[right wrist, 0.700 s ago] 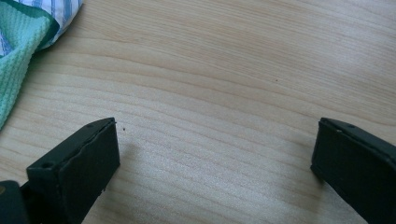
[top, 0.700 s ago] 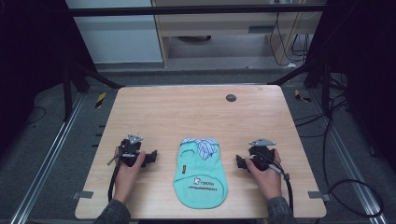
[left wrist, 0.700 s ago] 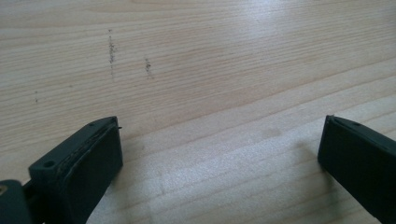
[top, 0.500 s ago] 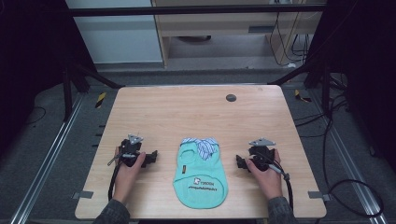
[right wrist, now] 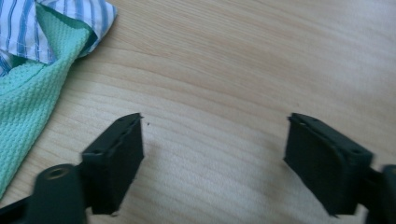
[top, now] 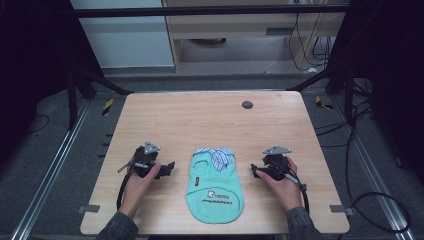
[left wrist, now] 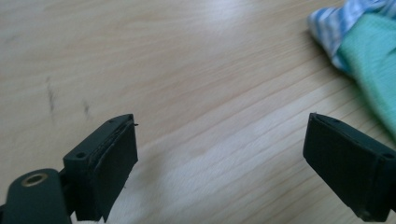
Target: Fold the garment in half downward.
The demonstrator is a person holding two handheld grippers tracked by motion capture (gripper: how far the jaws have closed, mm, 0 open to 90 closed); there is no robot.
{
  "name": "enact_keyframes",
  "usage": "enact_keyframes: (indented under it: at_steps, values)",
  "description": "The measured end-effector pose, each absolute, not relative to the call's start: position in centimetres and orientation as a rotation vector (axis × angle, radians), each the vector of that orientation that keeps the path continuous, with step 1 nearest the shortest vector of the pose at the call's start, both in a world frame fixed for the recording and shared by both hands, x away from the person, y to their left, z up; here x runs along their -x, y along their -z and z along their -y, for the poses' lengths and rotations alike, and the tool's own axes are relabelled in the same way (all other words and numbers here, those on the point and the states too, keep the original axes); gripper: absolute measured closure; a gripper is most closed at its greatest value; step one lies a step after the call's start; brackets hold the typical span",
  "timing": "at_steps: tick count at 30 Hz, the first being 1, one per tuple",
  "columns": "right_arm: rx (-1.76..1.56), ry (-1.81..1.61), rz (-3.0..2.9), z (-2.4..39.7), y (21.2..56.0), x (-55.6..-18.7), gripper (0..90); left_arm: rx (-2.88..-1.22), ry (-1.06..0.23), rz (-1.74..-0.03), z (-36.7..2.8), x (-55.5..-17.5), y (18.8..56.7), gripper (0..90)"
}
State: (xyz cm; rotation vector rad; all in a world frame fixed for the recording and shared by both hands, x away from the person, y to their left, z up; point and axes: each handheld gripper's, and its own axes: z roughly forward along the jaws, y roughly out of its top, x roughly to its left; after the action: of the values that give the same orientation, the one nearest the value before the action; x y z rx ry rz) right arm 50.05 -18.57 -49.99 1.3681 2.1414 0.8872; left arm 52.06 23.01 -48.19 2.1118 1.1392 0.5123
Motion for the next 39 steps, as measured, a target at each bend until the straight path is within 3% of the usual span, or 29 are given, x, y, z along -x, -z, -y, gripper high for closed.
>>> enact_keyframes:
  at_steps: [5, 16, 21, 25, 30, 39]
  values:
    - [-1.32, -0.867, -2.24, 17.3, 48.8, -51.7, 35.9, -2.173, -0.376, -1.078, -21.5, -54.0, 46.6, 10.6]
    - [-1.23, -0.863, -2.431, 13.5, 46.6, -56.1, 62.0, -2.234, -0.381, -1.024, -18.1, -57.6, 44.7, 34.6]
    - [-1.237, -0.899, -2.43, 12.5, 46.6, -57.3, 72.3, -2.214, -0.321, -1.036, -17.0, -59.1, 44.4, 46.7]
    - [-1.233, -0.928, -2.433, 11.4, 47.0, -57.8, 75.6, -2.239, -0.334, -1.022, -16.0, -59.4, 44.8, 54.5]
    - [-1.245, -0.949, -2.425, 10.7, 47.6, -58.3, 75.1, -2.281, -0.32, -1.0, -14.7, -59.5, 45.7, 56.3]
    - [-1.272, -0.95, -2.419, 10.4, 48.0, -58.6, 67.6, -2.309, -0.275, -1.003, -13.8, -59.5, 46.8, 51.8]
